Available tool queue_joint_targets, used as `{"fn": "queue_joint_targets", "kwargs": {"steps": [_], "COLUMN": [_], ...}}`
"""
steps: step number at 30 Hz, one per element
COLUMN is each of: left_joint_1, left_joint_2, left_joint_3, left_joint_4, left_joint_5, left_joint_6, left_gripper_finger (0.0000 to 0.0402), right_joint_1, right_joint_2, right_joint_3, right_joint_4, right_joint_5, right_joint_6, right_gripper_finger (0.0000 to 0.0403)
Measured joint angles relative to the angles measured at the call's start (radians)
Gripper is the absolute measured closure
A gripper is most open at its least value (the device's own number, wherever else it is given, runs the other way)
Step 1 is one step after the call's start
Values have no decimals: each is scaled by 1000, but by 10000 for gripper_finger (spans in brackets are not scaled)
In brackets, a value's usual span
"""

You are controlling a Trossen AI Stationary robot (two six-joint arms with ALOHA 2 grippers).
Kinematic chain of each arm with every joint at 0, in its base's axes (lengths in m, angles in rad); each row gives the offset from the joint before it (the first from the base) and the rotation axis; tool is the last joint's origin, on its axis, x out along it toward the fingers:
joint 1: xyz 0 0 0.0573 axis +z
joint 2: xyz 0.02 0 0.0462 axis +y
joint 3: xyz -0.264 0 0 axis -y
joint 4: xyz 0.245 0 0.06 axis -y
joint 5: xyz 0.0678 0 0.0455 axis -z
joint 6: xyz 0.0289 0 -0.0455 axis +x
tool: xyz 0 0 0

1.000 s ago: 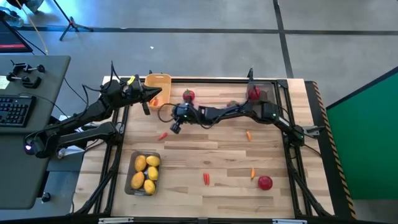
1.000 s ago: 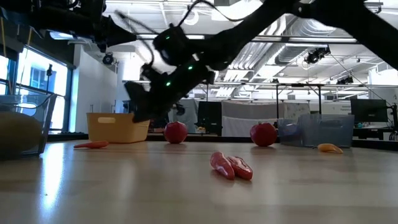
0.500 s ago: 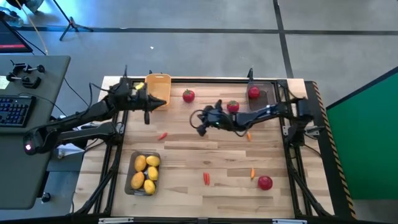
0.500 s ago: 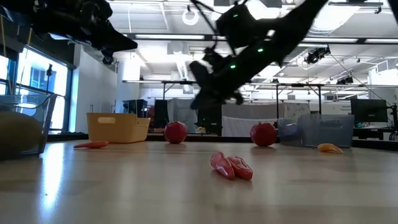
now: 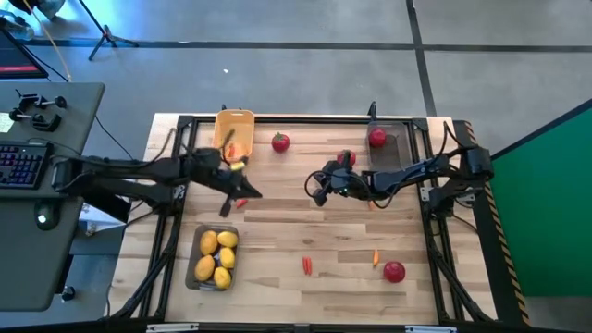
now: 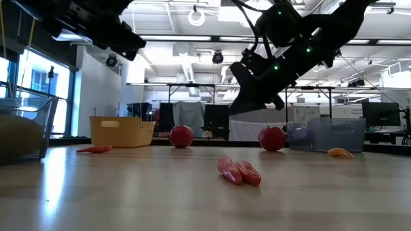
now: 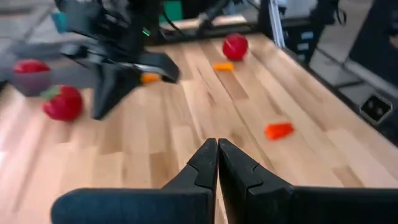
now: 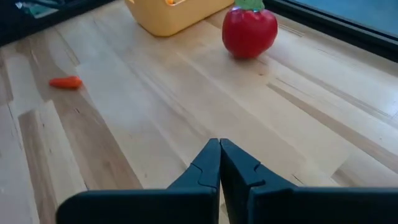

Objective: Sort produce into baskets
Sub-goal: Put the chili pepper into the orange bin

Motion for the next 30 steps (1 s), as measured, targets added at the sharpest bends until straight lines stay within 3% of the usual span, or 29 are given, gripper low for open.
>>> {"fn": "queue_joint_targets", "kwargs": {"steps": [10,16,23,30], "left_joint_1": [-250,-356,-413,-416], "left_joint_2": [279,450,653,839], "left_joint_3": [81,170,305,434], "left_joint_4": [25,54,131,126], "left_joint_5": [-145,-208,-208,-188], "left_joint_6": [-9,-16,-4,10], "left_gripper_finger": [398,359,303,286], "right_joint_1": [0,1,0,0], "right_joint_2": [0,0,0,0], "right_joint_3": [0,0,0,0], "right_joint_4": [-12,-38,-65,-91], "right_joint_5": [-19,-35,-35,-36], "right_joint_6": [-46,-47,-74,-105], "right_gripper_finger": [403,403,403,403]}}
